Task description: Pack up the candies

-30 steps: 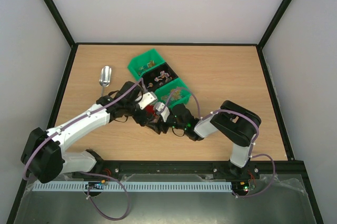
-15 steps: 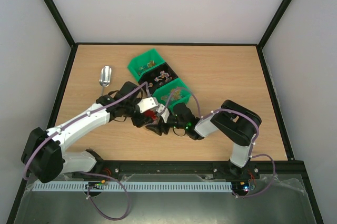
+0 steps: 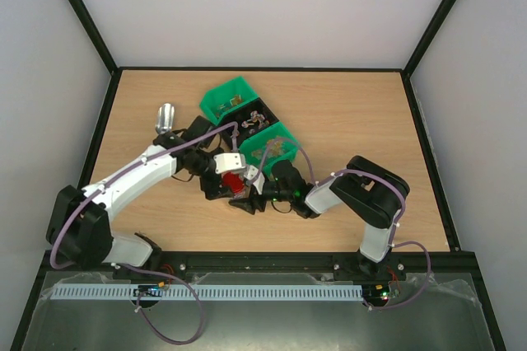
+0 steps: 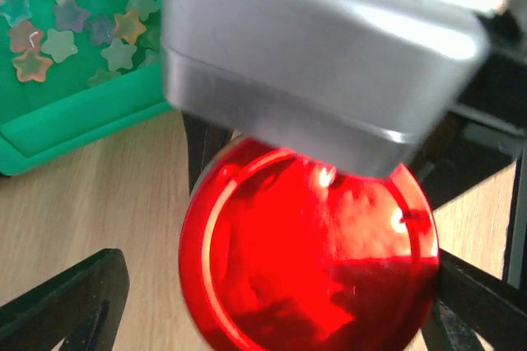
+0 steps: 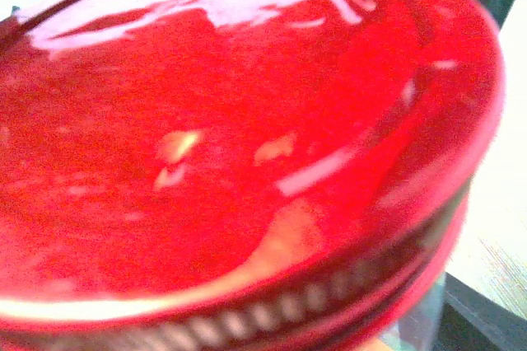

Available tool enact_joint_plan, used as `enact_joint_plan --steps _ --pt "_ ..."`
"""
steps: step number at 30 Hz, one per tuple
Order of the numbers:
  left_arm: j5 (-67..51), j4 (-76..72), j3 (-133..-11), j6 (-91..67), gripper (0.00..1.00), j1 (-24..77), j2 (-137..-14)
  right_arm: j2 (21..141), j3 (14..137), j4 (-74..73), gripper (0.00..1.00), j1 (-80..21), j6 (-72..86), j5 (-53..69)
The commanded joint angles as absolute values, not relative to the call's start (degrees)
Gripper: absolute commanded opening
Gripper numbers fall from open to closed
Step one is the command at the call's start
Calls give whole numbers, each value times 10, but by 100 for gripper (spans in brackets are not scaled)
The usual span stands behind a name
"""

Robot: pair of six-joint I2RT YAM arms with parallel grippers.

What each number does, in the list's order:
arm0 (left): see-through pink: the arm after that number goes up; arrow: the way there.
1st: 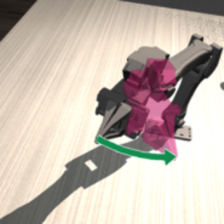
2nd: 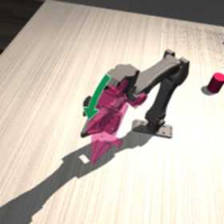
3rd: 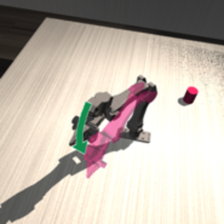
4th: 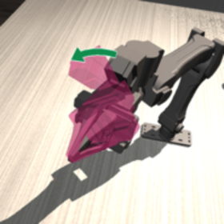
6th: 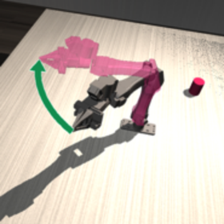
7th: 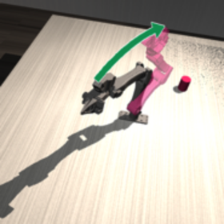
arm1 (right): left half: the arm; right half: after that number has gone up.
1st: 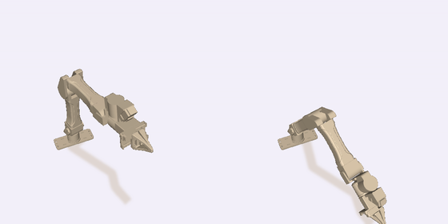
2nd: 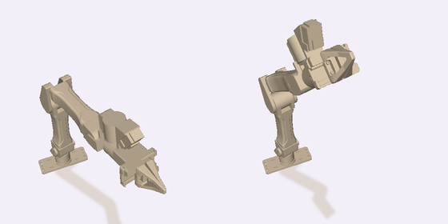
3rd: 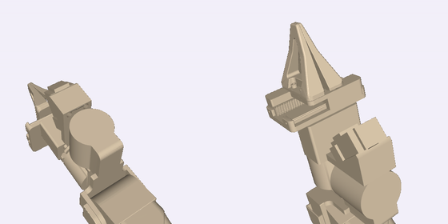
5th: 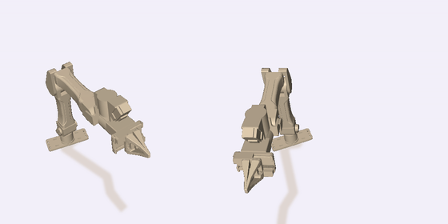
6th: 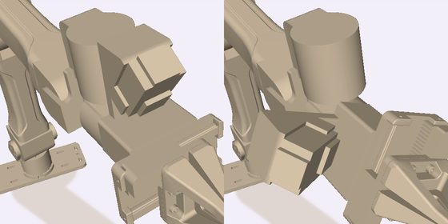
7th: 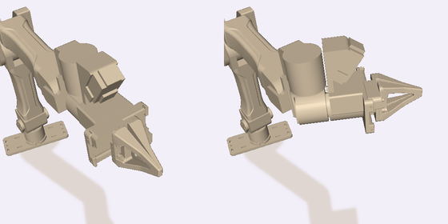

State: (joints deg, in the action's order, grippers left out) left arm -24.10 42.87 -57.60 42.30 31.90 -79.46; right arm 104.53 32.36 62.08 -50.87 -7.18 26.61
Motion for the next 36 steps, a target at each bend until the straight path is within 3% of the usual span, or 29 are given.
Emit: enact_joint_plan --steps 1,7,12,26,36 --pt "-261 425 -562 411 98 301 -744 1044 318 622 41 -514 -69 264" --pt "-243 310 -494 243 99 320 -655 1052 323 624 41 -514 -31 225" --pt "-179 261 -469 157 98 352 -653 1055 327 622 40 -515 -18 205" --pt "-61 241 -457 180 99 385 -675 1052 324 622 40 -515 -39 225" --pt "-78 273 -445 203 97 355 -643 1050 319 621 39 -515 -62 249"
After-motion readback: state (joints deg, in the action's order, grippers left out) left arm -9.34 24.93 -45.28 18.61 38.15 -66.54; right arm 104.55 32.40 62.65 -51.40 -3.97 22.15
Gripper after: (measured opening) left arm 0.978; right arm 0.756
